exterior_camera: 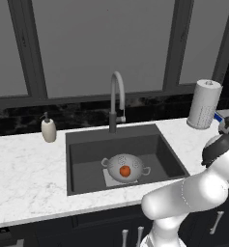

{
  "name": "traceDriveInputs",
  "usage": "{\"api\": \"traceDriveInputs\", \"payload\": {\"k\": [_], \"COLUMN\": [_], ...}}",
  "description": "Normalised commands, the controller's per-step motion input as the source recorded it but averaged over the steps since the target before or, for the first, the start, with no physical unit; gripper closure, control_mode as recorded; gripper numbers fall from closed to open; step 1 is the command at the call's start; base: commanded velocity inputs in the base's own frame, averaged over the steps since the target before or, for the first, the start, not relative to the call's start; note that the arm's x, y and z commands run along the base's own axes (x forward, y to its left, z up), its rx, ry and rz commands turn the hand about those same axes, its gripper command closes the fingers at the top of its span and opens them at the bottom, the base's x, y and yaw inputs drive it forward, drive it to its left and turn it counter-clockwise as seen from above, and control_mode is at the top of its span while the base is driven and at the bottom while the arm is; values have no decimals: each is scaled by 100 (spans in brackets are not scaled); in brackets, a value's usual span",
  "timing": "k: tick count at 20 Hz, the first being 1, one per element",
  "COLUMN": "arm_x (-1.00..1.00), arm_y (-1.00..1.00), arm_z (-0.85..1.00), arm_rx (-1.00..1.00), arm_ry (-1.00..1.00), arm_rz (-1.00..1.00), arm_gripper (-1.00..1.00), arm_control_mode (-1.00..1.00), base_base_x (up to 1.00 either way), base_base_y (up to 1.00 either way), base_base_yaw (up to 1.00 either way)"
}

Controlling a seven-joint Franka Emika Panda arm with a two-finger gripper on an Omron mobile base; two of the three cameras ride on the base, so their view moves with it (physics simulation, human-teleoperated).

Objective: Put the colander in the sink, put the orange, orange in the colander, and turn on the sink faucet and pour water over the colander.

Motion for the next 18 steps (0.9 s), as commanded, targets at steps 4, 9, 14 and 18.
{"api": "traceDriveInputs", "payload": {"k": [4, 9, 14, 18], "arm_x": [-2, -1, 0, 0], "arm_y": [12, -1, -9, -5], "arm_z": [-4, -12, -6, -8], "arm_rx": [0, 0, 0, 0], "arm_ry": [0, 2, 3, 7], "arm_rz": [-5, -4, -2, 0], "arm_gripper": [-100, -100, -100, -100], "arm_control_mode": [-100, -100, -100, -100], "base_base_x": [0, 0, 0, 0], "base_base_y": [0, 0, 0, 0], "base_base_yaw": [0, 0, 0, 0]}}
